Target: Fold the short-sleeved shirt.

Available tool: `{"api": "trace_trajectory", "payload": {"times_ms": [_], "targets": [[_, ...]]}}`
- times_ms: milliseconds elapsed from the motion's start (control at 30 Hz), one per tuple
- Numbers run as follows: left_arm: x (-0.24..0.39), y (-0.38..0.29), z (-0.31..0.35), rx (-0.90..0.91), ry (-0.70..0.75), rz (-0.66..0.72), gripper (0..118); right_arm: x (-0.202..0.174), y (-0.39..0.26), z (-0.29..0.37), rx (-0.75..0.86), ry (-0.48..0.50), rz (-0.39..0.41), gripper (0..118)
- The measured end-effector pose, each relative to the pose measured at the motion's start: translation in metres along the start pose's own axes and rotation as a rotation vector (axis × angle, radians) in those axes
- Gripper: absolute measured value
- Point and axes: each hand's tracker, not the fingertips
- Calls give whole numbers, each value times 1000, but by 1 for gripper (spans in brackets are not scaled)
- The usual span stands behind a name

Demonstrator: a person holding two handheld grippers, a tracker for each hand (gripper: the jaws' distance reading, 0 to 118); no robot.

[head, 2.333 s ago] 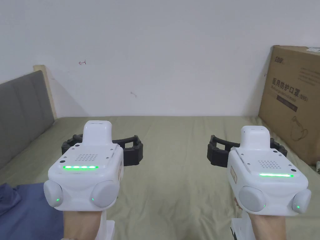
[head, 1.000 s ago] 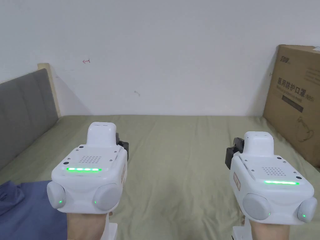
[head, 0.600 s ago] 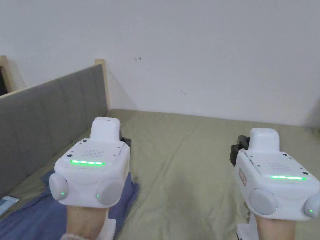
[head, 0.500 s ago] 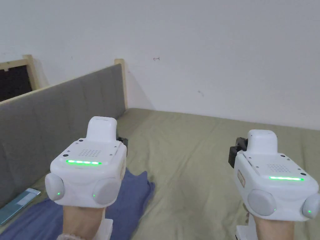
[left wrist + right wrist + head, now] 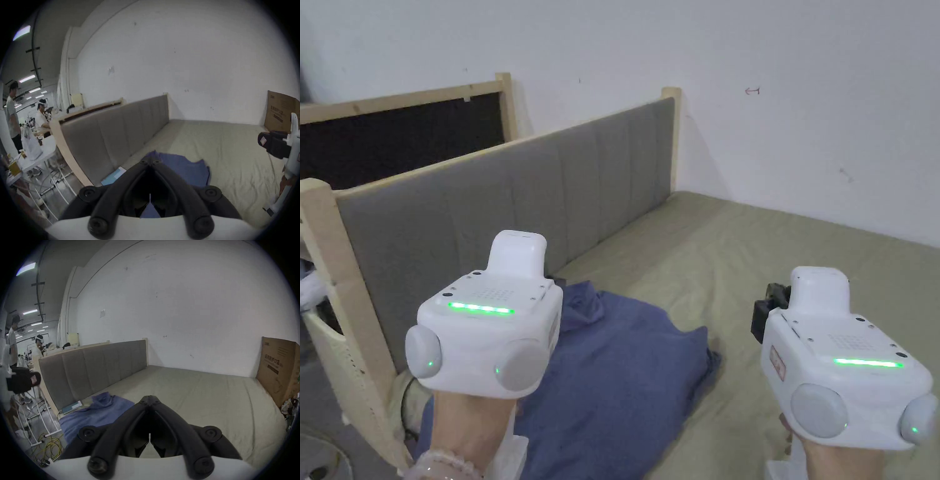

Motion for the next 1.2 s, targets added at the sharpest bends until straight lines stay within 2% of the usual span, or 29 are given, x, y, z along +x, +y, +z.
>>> {"api": "trace_trajectory", "payload": {"times_ms": [200, 233, 267, 300, 333, 367, 400, 467, 700, 767, 800, 900, 933, 1000, 1033, 1067, 1100, 1133, 1200], "targets": [[20, -52, -83, -303, -135, 87, 2, 10, -23, -17, -87, -6, -12, 1], [26, -63, -96, -349, -134, 87, 15, 14, -28, -21, -108, -9, -19, 1], [33, -71, -105, -381, -119, 66, 53, 17, -33, -24, -125, -12, -24, 1], [40, -80, -115, -410, -120, 32, 85, 20, -38, -28, -142, -14, -28, 1], [47, -89, -125, -451, -137, 5, 106, 25, -44, -33, -166, -14, -30, 1], [53, -97, -134, -475, -146, -14, 111, 28, -48, -38, -195, -12, -31, 1], [58, -103, -140, -471, -147, -16, 107, 31, -54, -42, -211, -16, -33, 1], [66, -111, -155, -471, -153, -12, 109, 37, -64, -50, -234, -32, -30, 1], [93, -151, -220, -636, -175, -39, 109, 50, -92, -70, -308, -45, -59, 1], [95, -165, -230, -726, -210, -22, 104, 53, -98, -73, -328, -46, -66, 0], [93, -166, -229, -683, -193, -18, 104, 54, -100, -74, -334, -46, -66, 1], [85, -156, -232, -718, -213, -8, 97, 58, -104, -75, -350, -44, -66, 1], [86, -154, -233, -722, -213, -14, 92, 58, -104, -74, -352, -43, -64, 1], [88, -149, -232, -717, -212, -31, 65, 59, -104, -71, -355, -48, -56, 1], [90, -146, -229, -707, -212, -45, 47, 60, -104, -69, -352, -48, -56, 1], [91, -144, -230, -708, -209, -46, 16, 60, -104, -67, -350, -51, -58, 1], [92, -144, -232, -702, -177, -62, 3, 61, -104, -64, -350, -52, -63, 1], [89, -145, -235, -711, -148, -60, 3, 61, -104, -62, -351, -52, -67, 1], [86, -146, -235, -726, -182, -19, 3, 62, -104, -58, -352, -55, -71, 1]]}}
